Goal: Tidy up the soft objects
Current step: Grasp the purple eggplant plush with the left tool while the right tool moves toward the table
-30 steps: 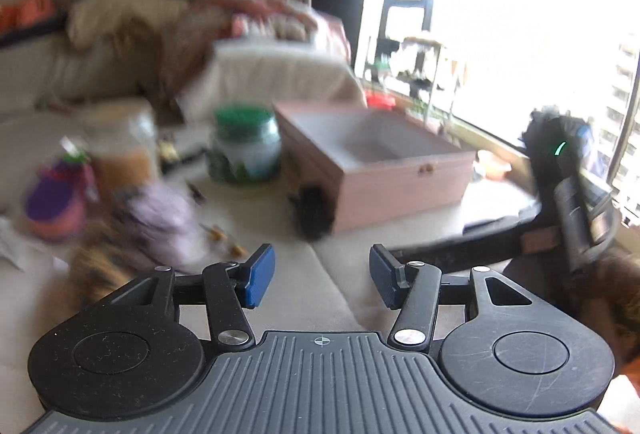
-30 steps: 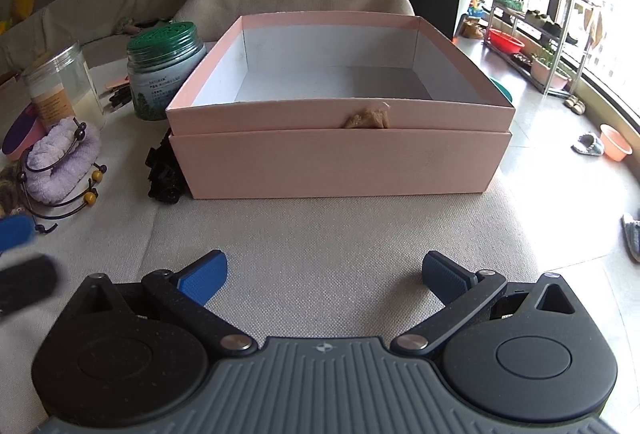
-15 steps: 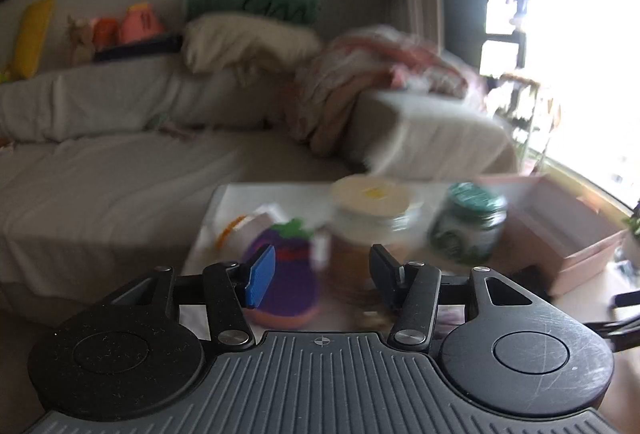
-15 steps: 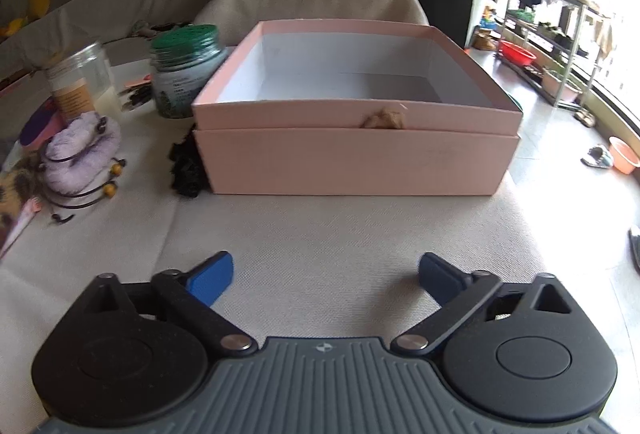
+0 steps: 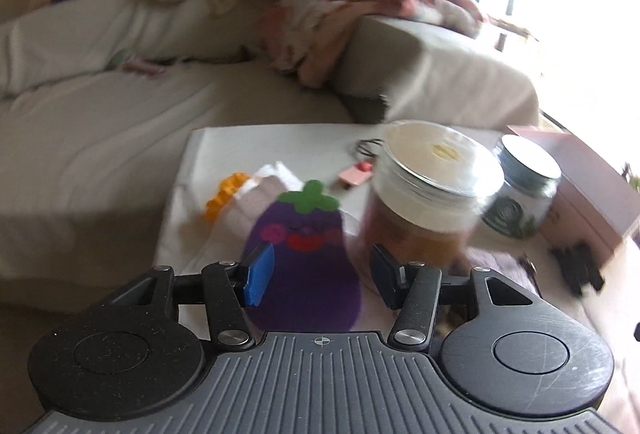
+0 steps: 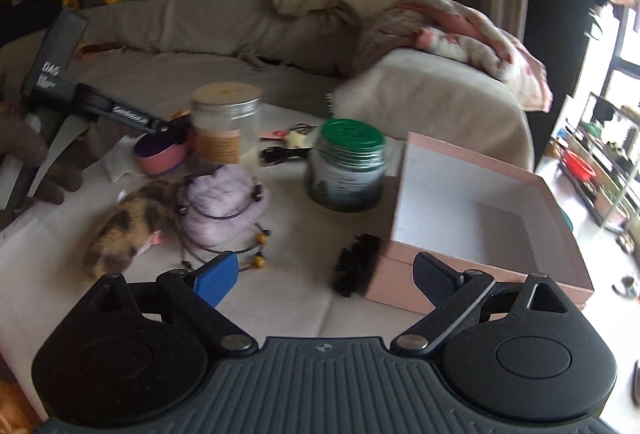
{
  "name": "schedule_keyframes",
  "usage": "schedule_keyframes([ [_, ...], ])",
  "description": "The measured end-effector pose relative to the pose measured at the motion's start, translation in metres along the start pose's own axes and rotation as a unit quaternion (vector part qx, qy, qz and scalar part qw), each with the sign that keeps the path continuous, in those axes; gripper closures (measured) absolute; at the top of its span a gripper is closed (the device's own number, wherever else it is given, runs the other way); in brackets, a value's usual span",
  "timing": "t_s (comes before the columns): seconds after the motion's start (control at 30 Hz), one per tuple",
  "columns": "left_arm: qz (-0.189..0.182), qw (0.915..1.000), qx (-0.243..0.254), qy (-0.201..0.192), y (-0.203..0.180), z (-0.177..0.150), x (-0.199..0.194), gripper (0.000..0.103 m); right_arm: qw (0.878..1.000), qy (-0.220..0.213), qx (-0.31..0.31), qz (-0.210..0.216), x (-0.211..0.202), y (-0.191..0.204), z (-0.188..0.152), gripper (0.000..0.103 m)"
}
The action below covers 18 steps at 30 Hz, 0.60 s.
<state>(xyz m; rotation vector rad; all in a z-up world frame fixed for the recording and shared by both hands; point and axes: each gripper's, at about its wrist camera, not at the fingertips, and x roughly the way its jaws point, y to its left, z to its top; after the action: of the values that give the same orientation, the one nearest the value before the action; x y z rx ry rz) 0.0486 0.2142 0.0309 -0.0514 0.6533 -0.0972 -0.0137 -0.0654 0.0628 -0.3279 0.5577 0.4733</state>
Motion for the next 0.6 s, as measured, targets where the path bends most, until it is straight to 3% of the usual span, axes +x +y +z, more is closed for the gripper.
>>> schedule_keyframes([
  [0.1, 0.008, 0.9992, 0.040, -0.005, -0.007, -0.006, 0.000, 0.045, 0.999, 0.001, -0.034, 0.016, 0.003, 0.015, 0.005, 0.008],
  [0.2, 0.061, 0.9968, 0.052, -0.004, -0.007, -0.003, 0.008, 0.040, 0.998, -0.008, -0.052, 0.026, 0.000, 0.025, 0.009, 0.008],
  [0.47, 0.036, 0.9990, -0.025, -0.014, 0.020, 0.002, 0.011, 0.037, 0.998, -0.001, -0.063, 0.030, 0.001, 0.033, 0.015, 0.008],
  [0.6, 0.026, 0.9981, -0.054, -0.016, 0.033, -0.002, 0.013, 0.027, 0.996, -0.013, -0.082, 0.018, -0.002, 0.035, 0.025, 0.008],
])
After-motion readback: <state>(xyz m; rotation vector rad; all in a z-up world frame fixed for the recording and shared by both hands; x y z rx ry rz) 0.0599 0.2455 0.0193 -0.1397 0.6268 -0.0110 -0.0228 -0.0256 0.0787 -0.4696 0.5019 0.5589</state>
